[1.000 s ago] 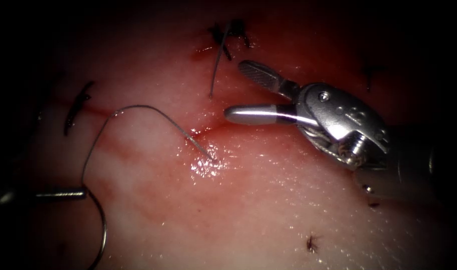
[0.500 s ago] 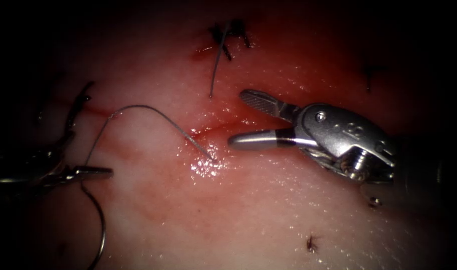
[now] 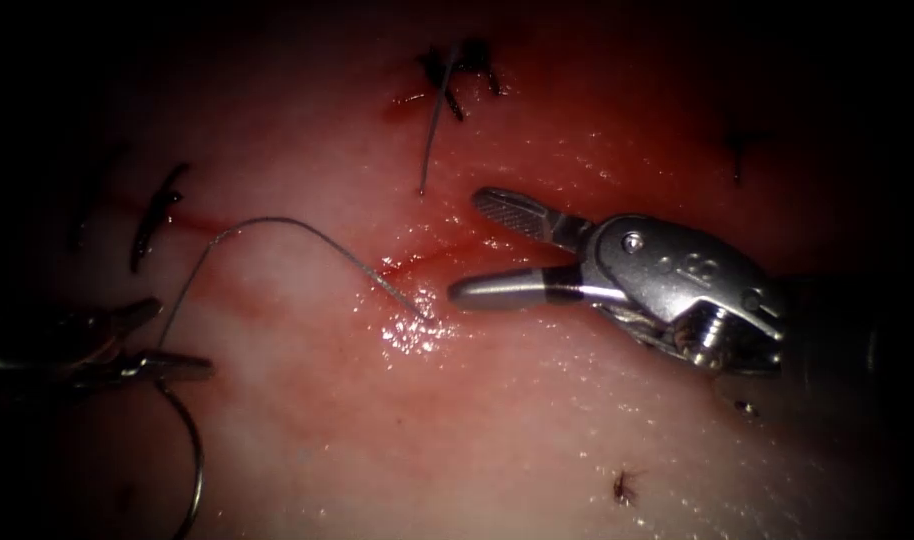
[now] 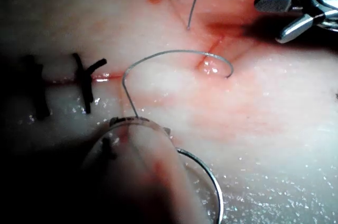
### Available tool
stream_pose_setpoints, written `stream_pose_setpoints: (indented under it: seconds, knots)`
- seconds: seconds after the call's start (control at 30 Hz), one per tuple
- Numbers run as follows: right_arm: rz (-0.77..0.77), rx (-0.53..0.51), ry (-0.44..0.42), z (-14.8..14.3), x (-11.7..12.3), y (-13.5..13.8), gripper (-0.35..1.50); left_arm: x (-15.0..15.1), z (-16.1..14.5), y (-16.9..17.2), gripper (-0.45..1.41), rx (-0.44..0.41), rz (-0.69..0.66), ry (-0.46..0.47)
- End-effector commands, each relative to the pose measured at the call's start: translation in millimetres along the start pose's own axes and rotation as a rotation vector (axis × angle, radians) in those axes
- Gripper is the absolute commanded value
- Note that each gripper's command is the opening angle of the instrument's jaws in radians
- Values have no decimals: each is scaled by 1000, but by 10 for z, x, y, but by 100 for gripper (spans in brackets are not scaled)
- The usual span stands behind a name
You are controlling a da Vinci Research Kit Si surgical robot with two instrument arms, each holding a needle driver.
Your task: Wound Closure
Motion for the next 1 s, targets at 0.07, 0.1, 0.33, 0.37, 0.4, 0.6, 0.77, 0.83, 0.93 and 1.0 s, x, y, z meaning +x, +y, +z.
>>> stream_pose_setpoints:
  seconds: [0.07, 0.1, 0.33, 0.37, 0.4, 0.6, 0.77, 0.83, 0.93, 1.0]
  knots:
    - [0, 3, -3, 6, -9, -6, 123, 0, 8, 2, -18, -7, -5, -8]
    - [0, 3, -3, 6, -9, -6, 121, 3, 7, 1, -45, -12, 0, 6]
    - [-2, 7, 0, 1, -11, -7, 108, 20, -11, 0, -45, -55, 115, 181]
    - [-16, 11, -4, -1, -12, -7, 67, 23, -14, 0, -45, -58, 134, 200]
    - [-55, 17, -21, -2, -12, -6, 20, 26, -17, 1, -45, -58, 154, 218]
    - [-318, 10, -28, 8, -16, 15, -35, 48, -36, 13, -45, -39, 279, 338]
    - [-357, 86, -53, 36, -42, 25, -35, 65, -33, 36, -45, -36, 372, 385]
    - [-365, 112, -44, 45, -51, 24, -35, 71, -26, 44, -45, -42, 379, 391]
    - [-375, 162, -18, 58, -62, 18, -35, 80, -12, 51, -45, -30, 381, 397]
    - [-378, 198, 0, 65, -65, 12, -35, 85, -3, 52, -45, -17, 388, 400]
